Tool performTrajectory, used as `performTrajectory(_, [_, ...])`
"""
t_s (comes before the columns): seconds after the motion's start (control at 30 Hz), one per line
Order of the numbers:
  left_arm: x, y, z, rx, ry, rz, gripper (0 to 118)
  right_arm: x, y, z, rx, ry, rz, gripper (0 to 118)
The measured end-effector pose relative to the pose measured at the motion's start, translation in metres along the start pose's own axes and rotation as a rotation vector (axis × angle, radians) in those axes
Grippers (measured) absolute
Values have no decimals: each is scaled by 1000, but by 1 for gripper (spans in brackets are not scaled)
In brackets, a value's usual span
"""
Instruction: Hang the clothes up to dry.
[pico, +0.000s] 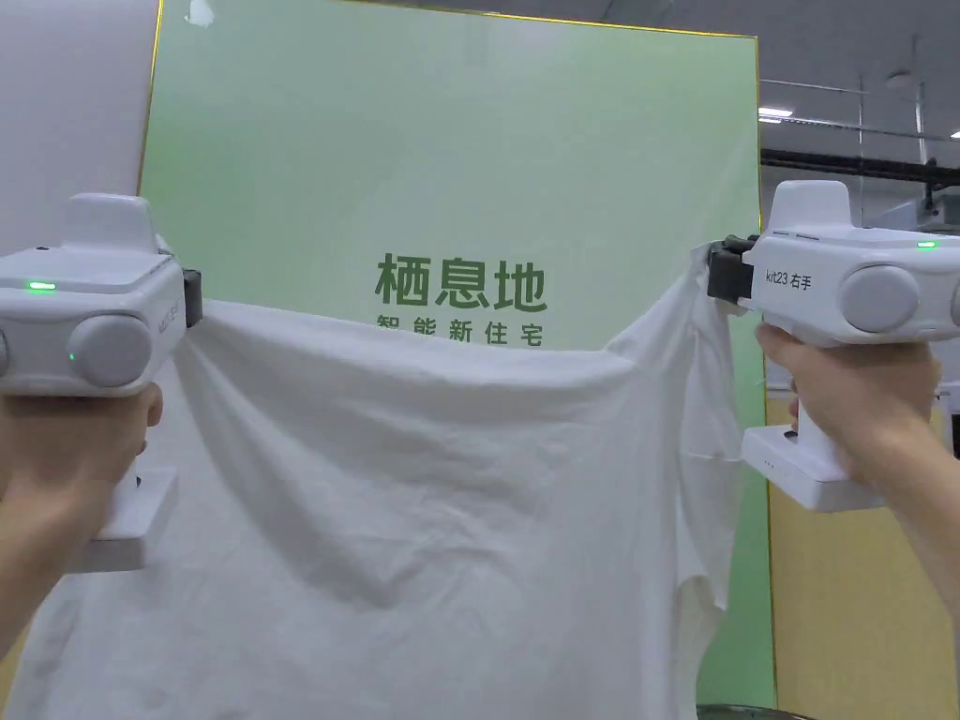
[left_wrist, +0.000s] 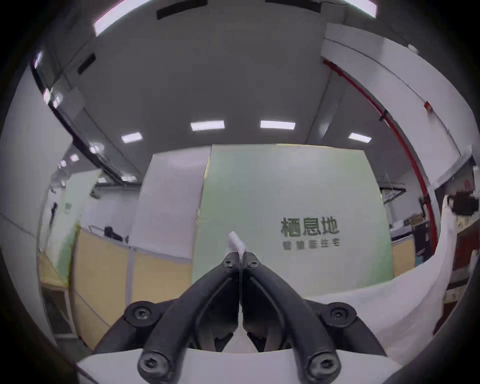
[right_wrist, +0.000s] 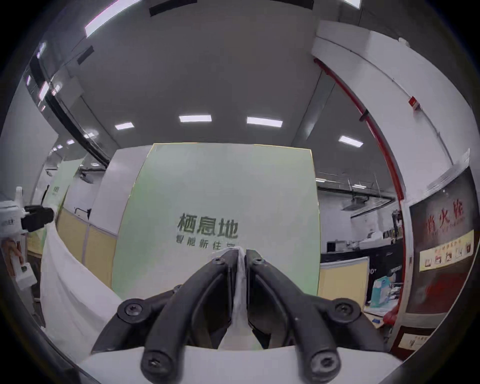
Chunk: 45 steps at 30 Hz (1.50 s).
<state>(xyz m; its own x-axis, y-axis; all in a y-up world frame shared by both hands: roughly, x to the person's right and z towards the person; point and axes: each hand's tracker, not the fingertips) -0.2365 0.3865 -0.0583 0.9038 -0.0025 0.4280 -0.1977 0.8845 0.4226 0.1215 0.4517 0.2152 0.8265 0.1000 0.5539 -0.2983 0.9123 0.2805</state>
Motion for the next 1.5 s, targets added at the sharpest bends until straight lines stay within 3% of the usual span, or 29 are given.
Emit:
performTrajectory(0.03, [-3, 1, 1, -11, -19, 18, 0, 1, 1, 0, 21, -8, -26, 9])
performTrajectory(0.37, [-16, -11, -5, -38, -21, -9, 0, -14, -3, -16, -8, 7, 37, 9])
performTrajectory(0.5, [-15, -35, -25, -94, -20, 1, 0, -16, -26, -41, -33, 14, 6, 9])
performTrajectory(0.63, [-8, -53, -75, -144, -34, 9, 0, -28, -32, -95, -47, 5, 16, 9])
performTrajectory(0.67, [-7, -58, -98, -120, -15, -40, 0, -32, -29, -113, -58, 13, 34, 9])
performTrajectory(0.8, [-7, -60, -163, -138, -8, 31, 0, -49, -8, -181, -33, -29, 119, 9])
performTrajectory(0.9, [-7, -57, -214, -71, 10, -44, 0, -54, 9, -225, -25, -35, 85, 9])
performTrajectory(0.97, [-14, -59, -234, -40, 6, 3, 0, -54, 8, -247, -14, -71, 48, 9])
performTrajectory(1.03, [-17, -65, -253, -59, -16, -35, 0, -57, 4, -267, -36, -85, 80, 9])
performTrajectory(1.1, [-19, -69, -268, -60, 2, -107, 0, -59, -9, -279, -60, -170, 23, 9])
performTrajectory(1.13, [-20, -69, -276, -96, -2, -79, 0, -62, -16, -288, -39, -133, -21, 9])
performTrajectory(1.23, [-13, -72, -280, -114, 19, -72, 0, -70, -29, -321, -82, -131, 119, 9])
performTrajectory(1.27, [-3, -82, -285, -193, 114, -152, 0, -69, -32, -330, -74, -78, 122, 9])
performTrajectory(1.3, [1, -88, -290, -191, 114, -164, 0, -74, -38, -339, -96, -175, 136, 9])
performTrajectory(1.33, [-6, -92, -291, -156, 68, -138, 0, -68, -40, -345, -100, -138, 16, 9])
performTrajectory(1.37, [-5, -92, -298, -153, -39, -145, 0, -66, -44, -348, -81, -115, -35, 9])
performTrajectory(1.4, [-2, -97, -299, -162, 11, -125, 0, -67, -44, -352, -80, -149, 31, 9])
performTrajectory(1.5, [-5, -104, -309, -138, 30, -74, 0, -69, -53, -359, -55, -126, 94, 9])
